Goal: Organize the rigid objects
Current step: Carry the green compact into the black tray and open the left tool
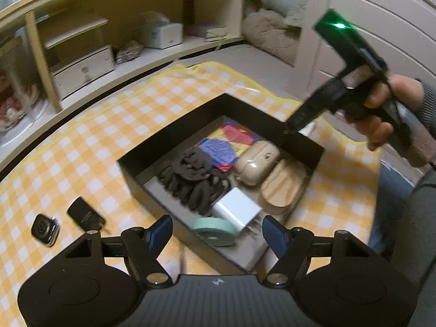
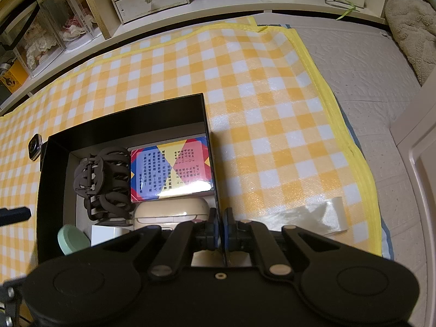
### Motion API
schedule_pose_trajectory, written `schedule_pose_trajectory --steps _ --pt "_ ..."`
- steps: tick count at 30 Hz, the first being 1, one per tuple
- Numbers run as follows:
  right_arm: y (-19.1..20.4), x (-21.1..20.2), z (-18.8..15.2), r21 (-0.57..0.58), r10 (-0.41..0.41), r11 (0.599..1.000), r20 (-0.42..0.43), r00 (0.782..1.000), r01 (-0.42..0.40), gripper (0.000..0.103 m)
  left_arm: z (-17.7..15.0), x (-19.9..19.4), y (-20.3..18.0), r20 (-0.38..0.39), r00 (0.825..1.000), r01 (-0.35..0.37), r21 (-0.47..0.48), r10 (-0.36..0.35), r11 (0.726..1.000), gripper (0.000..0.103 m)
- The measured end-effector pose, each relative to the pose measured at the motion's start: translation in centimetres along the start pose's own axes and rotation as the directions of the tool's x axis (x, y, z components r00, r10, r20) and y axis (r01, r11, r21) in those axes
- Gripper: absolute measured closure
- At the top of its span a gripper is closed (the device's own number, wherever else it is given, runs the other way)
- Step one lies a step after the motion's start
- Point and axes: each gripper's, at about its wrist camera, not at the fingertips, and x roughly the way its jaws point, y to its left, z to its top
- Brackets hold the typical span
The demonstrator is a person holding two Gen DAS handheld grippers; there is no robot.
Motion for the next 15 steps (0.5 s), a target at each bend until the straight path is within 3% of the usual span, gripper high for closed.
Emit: schedule_pose_trajectory --steps 7,15 --pt "0.0 0.0 0.0 0.002 0.001 1.000 0.000 1.000 -0.001 0.098 0.3 1.2 2.2 -0.032 0.999 -0.040 -0.129 0.036 0.991 0.030" --pt "0.1 -0.1 0.0 0.000 0.001 1.000 0.000 1.000 -0.001 0.098 0.3 0.9 2.0 -0.038 0.999 -0.024 -0.125 0.019 0.992 0.030"
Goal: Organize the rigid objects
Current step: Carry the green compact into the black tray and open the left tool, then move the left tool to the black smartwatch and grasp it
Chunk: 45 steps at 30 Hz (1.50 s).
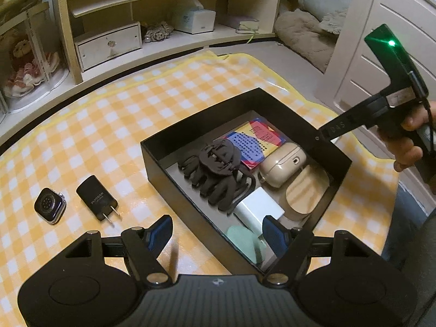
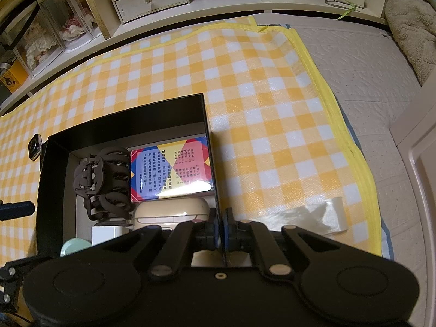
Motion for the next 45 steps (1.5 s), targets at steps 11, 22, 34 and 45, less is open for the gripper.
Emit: schedule_pose_trajectory --steps 11,22,34,45 --pt "0.0 0.0 0.0 0.000 0.000 1.000 0.000 1.000 0.000 0.098 0.1 -0.8 -0.9 0.001 1.000 0.014 0.024 -0.014 1.000 0.030" --pt "0.0 0.0 0.0 0.000 -0.001 1.000 0.000 1.000 0.001 0.098 1.4 -3.9 3.0 0.127 0.990 -0.036 -0.151 0.055 0.988 0.022" --pt "-0.1 0.0 0.0 0.000 0.000 1.000 0.000 1.000 0.000 0.098 0.8 -4.7 11.7 0.192 0.928 -0.187 -0.499 0.319 0.846 0.000" --pt "-0.1 0.0 0.0 0.000 -0.001 1.000 0.000 1.000 0.001 0.098 -0.4 -0.8 17.2 0.197 0.935 -0.147 -0.546 0.296 0.825 0.000"
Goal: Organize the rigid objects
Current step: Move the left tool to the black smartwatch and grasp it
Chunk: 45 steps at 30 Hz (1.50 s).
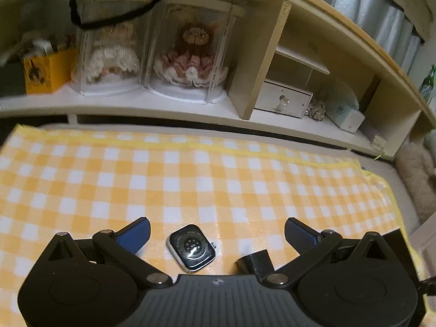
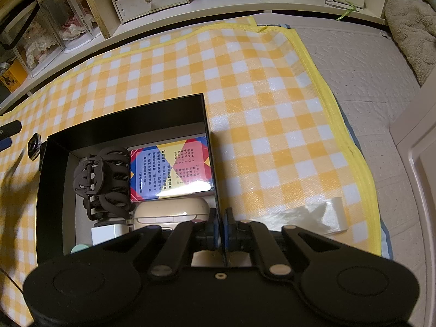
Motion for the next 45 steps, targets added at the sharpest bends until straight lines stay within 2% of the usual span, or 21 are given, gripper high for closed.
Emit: schedule_pose_trajectory --steps 4,8,13,17,18,22,25,28,30,33,41,43,45 --pt "0.1 -0.2 0.0 -0.003 -0.004 1.000 -0.001 1.000 0.004 0.098 -0.2 1.0 1.4 0.008 0.997 0.081 -0.058 -0.081 0.995 0.000" --pt "0.1 -0.2 -0.1 -0.001 -0.002 1.000 -0.002 1.000 0.002 0.098 -0.1 2.4 1.9 0.019 0.993 0.114 -0.055 -0.113 0.992 0.000" --pt "0.2 -0.1 -0.1 -0.001 -0.003 1.000 -0.008 1.000 0.003 0.098 -0.5 3.4 2.5 -0.073 0.981 0.176 -0.055 -0.179 0.983 0.000" --pt "0.2 0.1 0.0 -0.005 -0.005 1.000 -0.012 1.000 0.005 0.098 -0.7 3.0 2.3 -0.162 0.956 0.244 -0.022 -0.244 0.970 0.002" --pt "0.2 0.1 0.0 -0.005 -0.004 1.000 -0.012 1.000 0.004 0.098 -0.8 2.8 2.2 -0.173 0.953 0.252 -0.008 -0.250 0.968 0.005" --pt "0.1 0.1 0.0 -0.004 -0.003 1.000 -0.013 1.000 0.003 0.098 -0.8 2.1 1.6 -0.196 0.958 0.228 0.066 -0.211 0.971 0.013" --pt "0.2 0.1 0.0 -0.005 -0.004 1.000 -0.013 1.000 0.004 0.098 -0.9 2.0 0.7 -0.212 0.962 0.212 0.170 -0.175 0.962 0.019" --pt "0.1 0.1 -0.1 -0.005 -0.003 1.000 -0.013 1.000 0.003 0.098 -1.1 2.1 -0.3 -0.222 0.968 0.179 0.287 -0.116 0.941 0.029" --pt "0.1 0.1 -0.1 -0.004 -0.003 1.000 -0.013 1.000 0.003 0.098 -1.3 2.2 -0.6 -0.220 0.973 0.151 0.353 -0.075 0.923 0.042" --pt "0.1 0.1 -0.1 -0.006 -0.005 1.000 -0.013 1.000 0.005 0.098 -1.6 2.8 -0.8 -0.227 0.974 0.121 0.429 -0.023 0.895 0.045" --pt "0.2 0.0 -0.1 -0.009 -0.007 1.000 -0.015 1.000 0.007 0.098 -2.2 3.8 -1.2 -0.188 0.982 0.084 0.517 0.017 0.852 0.045" --pt "0.2 0.0 -0.1 -0.008 -0.007 1.000 -0.015 1.000 0.007 0.098 -2.5 3.7 -1.5 -0.187 0.982 0.092 0.534 0.012 0.840 0.054" --pt "0.2 0.0 -0.1 -0.009 -0.007 1.000 -0.014 1.000 0.007 0.098 -2.5 3.5 -1.4 -0.194 0.981 0.091 0.530 0.017 0.843 0.054"
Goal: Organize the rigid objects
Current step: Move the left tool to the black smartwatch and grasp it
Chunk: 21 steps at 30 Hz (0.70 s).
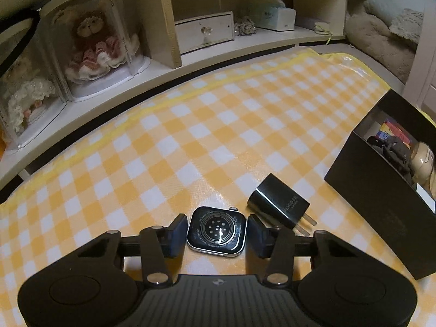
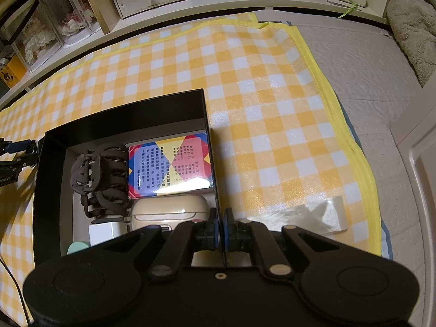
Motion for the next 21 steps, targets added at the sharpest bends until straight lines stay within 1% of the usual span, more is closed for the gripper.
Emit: schedule_pose_trajectory --steps 4,6,8,10,12,14,16,19,21 --pt "0.0 0.0 0.0 0.002 0.001 1.000 0.000 1.000 -0.001 0.098 -0.1 -0.3 -0.2 -0.015 1.000 -0.021 -0.006 0.020 1.000 0.054" --pt "0.0 0.0 0.0 0.000 0.000 1.000 0.000 1.000 0.000 0.098 0.0 -0.7 -0.2 -0.004 1.000 -0.030 -0.030 0.030 0.999 0.054" --pt "0.0 0.0 0.0 0.001 0.001 1.000 0.000 1.000 -0.001 0.098 0.5 -1.7 -0.1 0.030 0.999 -0.036 -0.070 0.039 0.997 0.054" --pt "0.0 0.0 0.0 0.001 0.002 1.000 0.000 1.000 -0.002 0.098 1.3 -3.2 -0.2 0.090 0.995 -0.037 -0.096 0.046 0.995 0.054" --pt "0.0 0.0 0.0 0.002 0.002 1.000 0.000 1.000 -0.002 0.098 2.4 -4.7 -0.9 0.150 0.988 -0.018 -0.101 0.033 0.995 0.054" --pt "0.0 0.0 0.0 0.002 0.002 1.000 -0.001 1.000 -0.002 0.098 3.5 -6.3 -2.1 0.203 0.979 0.012 -0.074 0.003 0.997 0.054" --pt "0.0 0.0 0.0 0.001 0.002 1.000 0.000 1.000 -0.002 0.098 4.4 -7.7 -3.9 0.239 0.970 0.039 -0.013 -0.035 0.999 0.054" --pt "0.0 0.0 0.0 0.004 0.004 1.000 0.000 1.000 -0.004 0.098 5.3 -9.1 -6.7 0.266 0.960 0.072 0.086 -0.092 0.994 0.054" --pt "0.2 0.0 0.0 0.002 0.003 1.000 0.000 1.000 -0.003 0.098 5.7 -9.7 -8.2 0.275 0.953 0.092 0.130 -0.125 0.987 0.054"
